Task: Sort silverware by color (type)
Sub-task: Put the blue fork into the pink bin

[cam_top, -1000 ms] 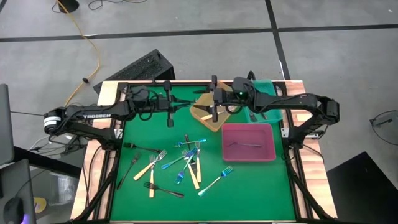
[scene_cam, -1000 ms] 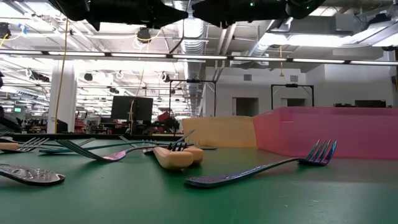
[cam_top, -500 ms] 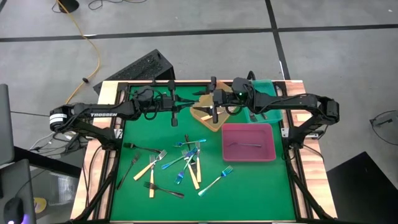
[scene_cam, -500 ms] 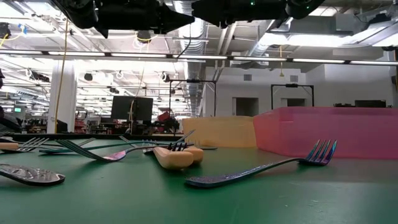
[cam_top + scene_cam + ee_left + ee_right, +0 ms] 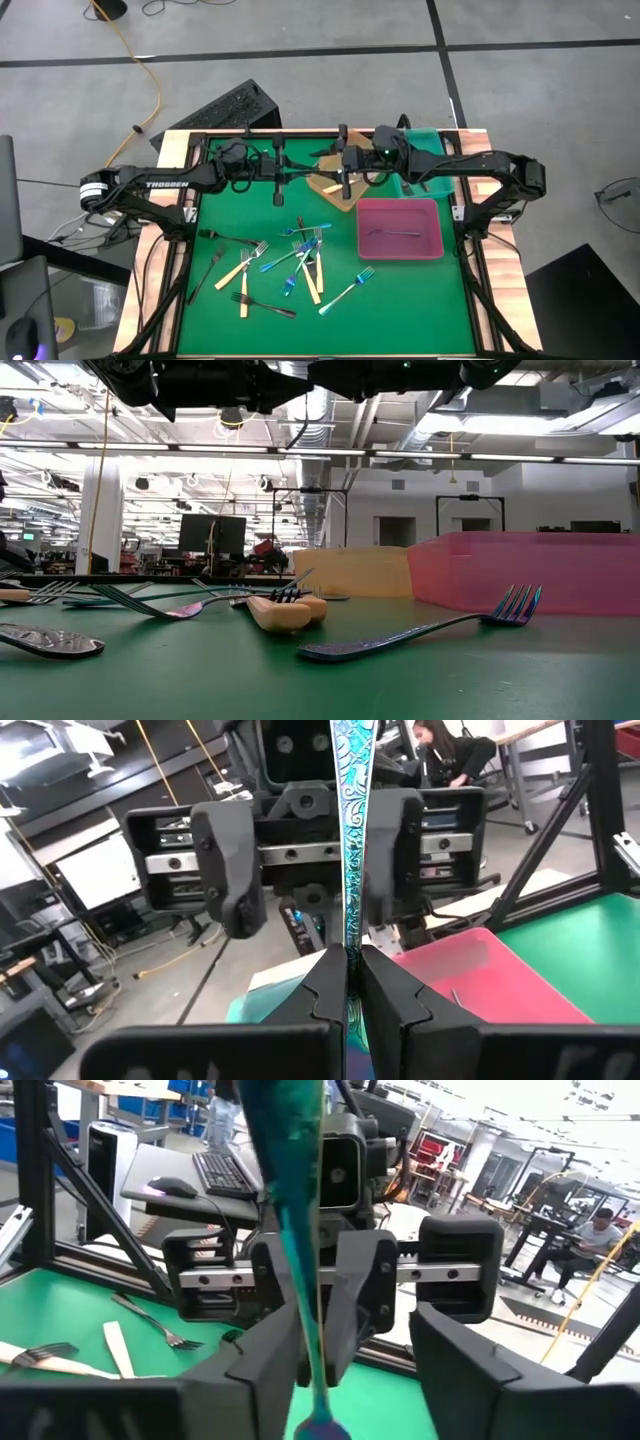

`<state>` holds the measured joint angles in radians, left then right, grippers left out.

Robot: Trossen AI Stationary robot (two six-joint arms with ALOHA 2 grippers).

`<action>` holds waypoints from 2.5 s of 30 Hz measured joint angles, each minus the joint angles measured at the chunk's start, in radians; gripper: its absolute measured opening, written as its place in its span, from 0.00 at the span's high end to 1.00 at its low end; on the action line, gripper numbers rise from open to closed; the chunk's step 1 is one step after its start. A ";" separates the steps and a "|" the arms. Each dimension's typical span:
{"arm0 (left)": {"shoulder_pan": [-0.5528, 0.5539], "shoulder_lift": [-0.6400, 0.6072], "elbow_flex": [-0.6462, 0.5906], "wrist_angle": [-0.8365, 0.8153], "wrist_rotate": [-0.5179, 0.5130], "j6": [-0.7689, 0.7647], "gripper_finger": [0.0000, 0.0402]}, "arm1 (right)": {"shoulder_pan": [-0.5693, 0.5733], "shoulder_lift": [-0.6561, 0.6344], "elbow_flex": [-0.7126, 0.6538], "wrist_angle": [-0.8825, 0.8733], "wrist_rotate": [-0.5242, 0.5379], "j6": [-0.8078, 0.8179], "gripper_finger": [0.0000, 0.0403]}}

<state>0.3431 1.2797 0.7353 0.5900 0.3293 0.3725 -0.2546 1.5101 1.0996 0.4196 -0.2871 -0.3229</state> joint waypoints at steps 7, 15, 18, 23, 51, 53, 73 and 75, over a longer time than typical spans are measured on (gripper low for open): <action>0.000 0.000 0.000 0.000 -0.042 0.000 1.00 | 0.000 0.000 0.000 0.002 -0.001 0.000 0.65; 0.000 0.010 0.001 0.006 -0.047 -0.003 1.00 | 0.000 0.000 0.000 0.003 -0.001 0.008 0.74; 0.000 0.024 0.001 0.008 -0.049 -0.017 1.00 | 0.000 0.000 -0.001 -0.001 -0.001 0.008 0.81; 0.000 0.031 0.001 0.005 -0.049 -0.022 1.00 | 0.000 0.000 -0.001 -0.022 0.000 0.006 0.90; -0.004 0.022 0.182 -0.526 -0.290 -0.034 0.66 | -0.043 -0.046 0.008 -0.313 0.096 0.184 0.90; -0.004 0.022 0.206 -0.592 -0.320 -0.016 0.67 | -0.050 -0.072 0.032 -0.421 0.119 0.199 0.90; -0.004 0.022 0.290 -0.833 -0.450 0.027 0.67 | 0.022 -0.128 0.245 -1.463 0.140 0.404 0.90; -0.004 0.022 0.290 -0.832 -0.450 0.027 0.67 | 0.046 -0.131 0.220 -1.479 0.138 0.436 0.90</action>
<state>0.3393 1.3014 1.0252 -0.2425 -0.1207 0.3992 -0.2090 1.3792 1.3194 -1.0593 -0.1487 0.1135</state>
